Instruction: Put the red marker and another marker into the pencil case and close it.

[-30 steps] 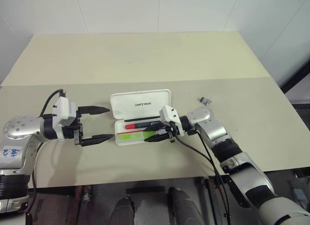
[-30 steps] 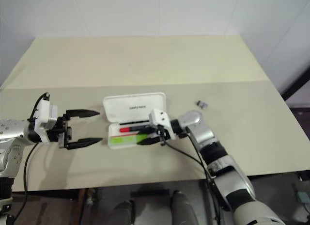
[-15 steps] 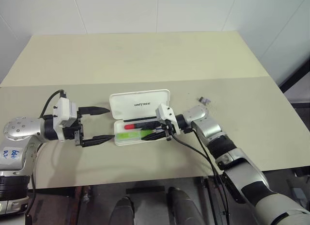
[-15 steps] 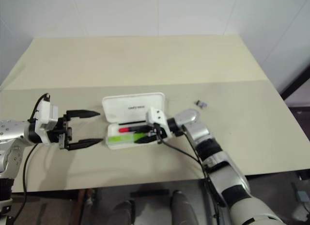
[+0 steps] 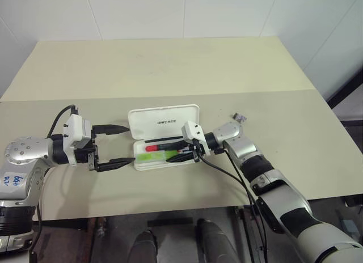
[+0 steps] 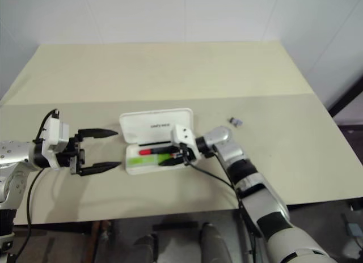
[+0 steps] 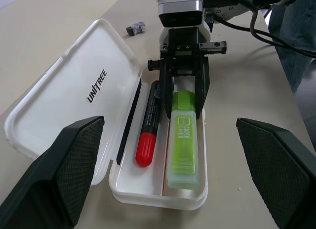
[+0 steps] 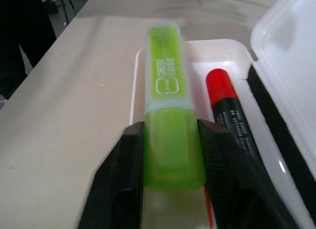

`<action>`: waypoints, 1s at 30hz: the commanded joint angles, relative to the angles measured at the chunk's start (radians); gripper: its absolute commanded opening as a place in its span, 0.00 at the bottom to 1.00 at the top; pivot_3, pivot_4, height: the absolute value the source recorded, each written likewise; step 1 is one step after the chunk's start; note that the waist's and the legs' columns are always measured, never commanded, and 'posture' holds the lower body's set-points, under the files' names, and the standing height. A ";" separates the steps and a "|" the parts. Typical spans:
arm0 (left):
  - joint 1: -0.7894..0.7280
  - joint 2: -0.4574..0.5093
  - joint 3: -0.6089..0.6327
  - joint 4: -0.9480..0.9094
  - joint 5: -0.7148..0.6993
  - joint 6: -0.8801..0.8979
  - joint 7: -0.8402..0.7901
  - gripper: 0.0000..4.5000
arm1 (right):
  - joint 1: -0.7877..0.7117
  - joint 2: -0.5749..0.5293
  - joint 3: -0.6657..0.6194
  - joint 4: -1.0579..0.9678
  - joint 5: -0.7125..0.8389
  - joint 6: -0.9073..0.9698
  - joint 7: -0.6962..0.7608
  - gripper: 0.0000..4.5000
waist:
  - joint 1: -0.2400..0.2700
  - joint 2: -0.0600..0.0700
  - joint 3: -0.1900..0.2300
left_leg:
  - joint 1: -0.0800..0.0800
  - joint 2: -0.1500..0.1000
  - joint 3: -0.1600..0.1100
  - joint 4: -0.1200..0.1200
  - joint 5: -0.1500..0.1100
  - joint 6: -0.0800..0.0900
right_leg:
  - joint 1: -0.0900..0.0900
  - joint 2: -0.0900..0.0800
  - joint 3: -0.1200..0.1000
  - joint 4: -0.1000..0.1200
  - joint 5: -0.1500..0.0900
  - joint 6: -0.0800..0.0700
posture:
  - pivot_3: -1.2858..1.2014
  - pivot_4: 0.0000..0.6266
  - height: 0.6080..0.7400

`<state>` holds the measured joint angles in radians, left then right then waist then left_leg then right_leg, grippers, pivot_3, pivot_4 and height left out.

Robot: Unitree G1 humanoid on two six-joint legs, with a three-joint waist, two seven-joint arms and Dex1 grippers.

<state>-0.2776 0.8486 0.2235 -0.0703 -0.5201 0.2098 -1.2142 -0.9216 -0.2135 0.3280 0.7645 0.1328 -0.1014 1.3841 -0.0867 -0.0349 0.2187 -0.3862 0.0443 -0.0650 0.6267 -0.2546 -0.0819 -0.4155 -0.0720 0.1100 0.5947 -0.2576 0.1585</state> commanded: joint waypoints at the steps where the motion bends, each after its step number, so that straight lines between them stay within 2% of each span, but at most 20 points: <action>1: 0.001 0.009 0.032 -0.031 -0.021 0.000 0.005 1.00 | -0.027 0.008 -0.029 0.007 -0.003 -0.029 0.000 0.62 | 0.000 0.000 0.000 | 0.000 0.000 0.000 0.000 0.000 0.000 | 0.000 0.000 0.000 0.000 0.000 0.000 | 0.52 0.24 1.00; 5: -0.004 0.009 0.030 -0.028 -0.019 0.000 0.005 1.00 | -0.040 0.017 -0.044 -0.002 0.000 -0.030 0.006 0.96 | -0.001 0.000 0.000 | 0.000 0.000 0.000 0.000 0.000 0.000 | 0.000 0.000 0.000 0.000 0.000 0.000 | 0.52 0.24 1.00; 6: -0.005 0.009 0.029 -0.028 -0.019 0.000 0.005 1.00 | -0.044 0.018 -0.047 -0.008 0.001 -0.029 0.008 1.00 | -0.001 0.000 0.000 | 0.000 0.000 0.000 0.000 0.000 0.000 | 0.000 0.000 0.000 0.000 0.000 0.000 | 0.52 0.24 1.00; 14: -0.014 0.008 0.024 -0.021 -0.018 0.000 0.002 1.00 | -0.040 0.014 -0.110 -0.246 0.117 0.140 0.011 1.00 | 0.001 0.000 0.000 | 0.000 0.000 0.000 -0.001 0.000 0.000 | -0.001 0.000 0.000 0.000 0.000 0.000 | 0.52 0.24 1.00; 19: -0.015 0.002 0.024 -0.024 -0.026 0.004 0.002 1.00 | 0.099 -0.115 -0.157 -0.650 0.252 0.408 -0.007 1.00 | 0.013 0.000 0.000 | -0.001 0.001 -0.001 -0.003 0.000 0.000 | -0.002 0.000 -0.001 0.002 -0.001 -0.001 | 0.52 0.24 1.00; 22: -0.011 -0.004 0.025 -0.033 -0.032 0.009 0.006 1.00 | 0.182 -0.216 -0.210 -0.807 0.308 0.528 -0.058 1.00 | 0.023 0.000 0.000 | -0.002 0.001 -0.001 -0.003 -0.001 -0.002 | -0.002 0.000 -0.001 -0.002 -0.002 -0.001 | 0.52 0.24 1.00; 27: -0.008 -0.015 0.023 -0.042 -0.033 0.012 0.012 1.00 | 0.236 -0.343 -0.311 -0.798 0.302 0.572 -0.151 1.00 | 0.026 0.000 0.000 | -0.002 0.001 -0.001 -0.003 -0.001 -0.002 | -0.002 0.000 -0.001 -0.003 -0.004 -0.004 | 0.52 0.24 1.00; 30: -0.020 -0.026 0.014 -0.036 -0.033 0.013 0.013 1.00 | 0.222 -0.418 -0.367 -0.579 0.203 0.469 -0.242 1.00 | 0.027 0.000 0.000 | -0.001 0.001 0.000 -0.003 -0.001 -0.002 | -0.002 0.000 -0.001 -0.003 -0.006 -0.009 | 0.52 0.24 1.00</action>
<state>-0.2855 0.8254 0.2253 -0.0789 -0.5266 0.2214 -1.2036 -0.6889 -0.6032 0.0121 0.0986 0.3756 0.4220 1.1922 -0.0596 -0.0347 0.2188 -0.3872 0.0451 -0.0650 0.6249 -0.2557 -0.0835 -0.4171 -0.0716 0.1094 0.5916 -0.2644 0.1483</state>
